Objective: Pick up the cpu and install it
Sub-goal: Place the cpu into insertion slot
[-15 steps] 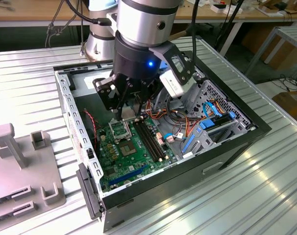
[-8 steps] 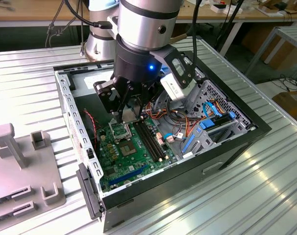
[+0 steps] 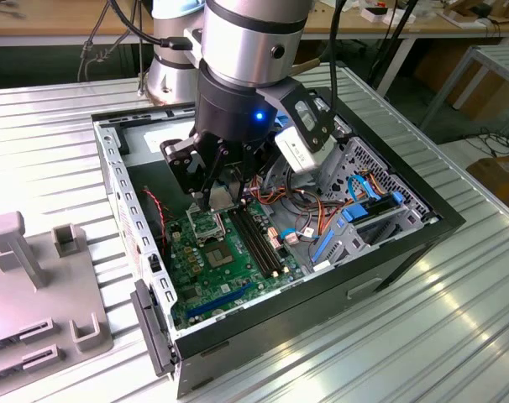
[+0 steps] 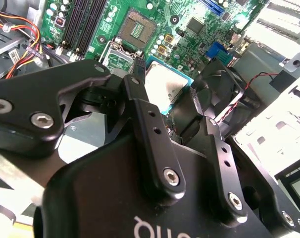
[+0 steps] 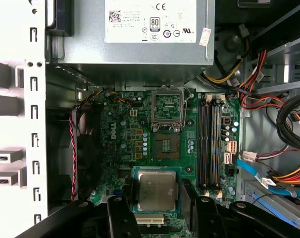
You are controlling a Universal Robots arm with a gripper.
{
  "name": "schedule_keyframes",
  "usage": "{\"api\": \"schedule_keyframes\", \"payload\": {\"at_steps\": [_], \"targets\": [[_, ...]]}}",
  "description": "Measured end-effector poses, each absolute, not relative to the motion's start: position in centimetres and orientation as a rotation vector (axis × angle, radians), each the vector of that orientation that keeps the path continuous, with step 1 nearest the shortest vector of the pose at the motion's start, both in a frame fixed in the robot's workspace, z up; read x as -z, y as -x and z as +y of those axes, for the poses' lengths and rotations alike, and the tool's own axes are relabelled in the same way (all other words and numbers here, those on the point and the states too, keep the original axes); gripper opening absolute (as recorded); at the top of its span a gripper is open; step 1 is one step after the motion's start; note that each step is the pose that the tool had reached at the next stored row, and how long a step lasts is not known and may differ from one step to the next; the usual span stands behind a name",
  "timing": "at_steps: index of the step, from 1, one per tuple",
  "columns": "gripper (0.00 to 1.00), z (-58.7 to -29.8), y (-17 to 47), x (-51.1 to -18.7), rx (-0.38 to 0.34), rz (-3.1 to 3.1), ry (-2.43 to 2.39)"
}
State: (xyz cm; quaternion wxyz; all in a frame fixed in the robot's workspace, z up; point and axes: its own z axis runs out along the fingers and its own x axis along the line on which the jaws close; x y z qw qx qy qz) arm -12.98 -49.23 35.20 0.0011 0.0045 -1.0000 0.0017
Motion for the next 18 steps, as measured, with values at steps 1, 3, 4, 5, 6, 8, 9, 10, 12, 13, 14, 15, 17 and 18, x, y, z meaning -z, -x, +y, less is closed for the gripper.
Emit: {"api": "schedule_keyframes", "payload": {"at_steps": [1, 3, 4, 5, 6, 8, 9, 10, 12, 13, 14, 15, 17, 18], "targets": [[0.47, -49.2, 13.0, -35.2, -0.005, -3.139, -0.014], [0.47, -49.2, 13.0, -35.2, -0.005, -3.139, -0.014], [0.47, -49.2, 13.0, -35.2, -0.005, -3.139, -0.014], [0.47, -49.2, 12.9, -35.0, -0.005, -3.140, -0.014], [0.47, -49.2, 12.8, -34.9, -0.005, -3.140, -0.014], [0.47, -49.2, 12.3, -34.6, -0.005, -3.140, -0.013], [0.47, -49.2, 12.0, -34.4, -0.005, -3.140, -0.013], [0.47, -49.2, 11.8, -34.3, -0.005, -3.140, -0.013], [0.47, -49.2, 11.1, -33.8, -0.005, -3.140, -0.013], [0.47, -49.2, 10.6, -33.4, -0.005, -3.140, -0.013], [0.47, -49.2, 10.4, -33.1, -0.005, -3.140, -0.013], [0.47, -49.2, 10.1, -32.8, -0.005, -3.140, -0.013], [0.47, -49.2, 9.8, -32.4, -0.005, -3.140, -0.013], [0.47, -49.2, 9.7, -32.3, -0.005, -3.140, -0.013]]}}
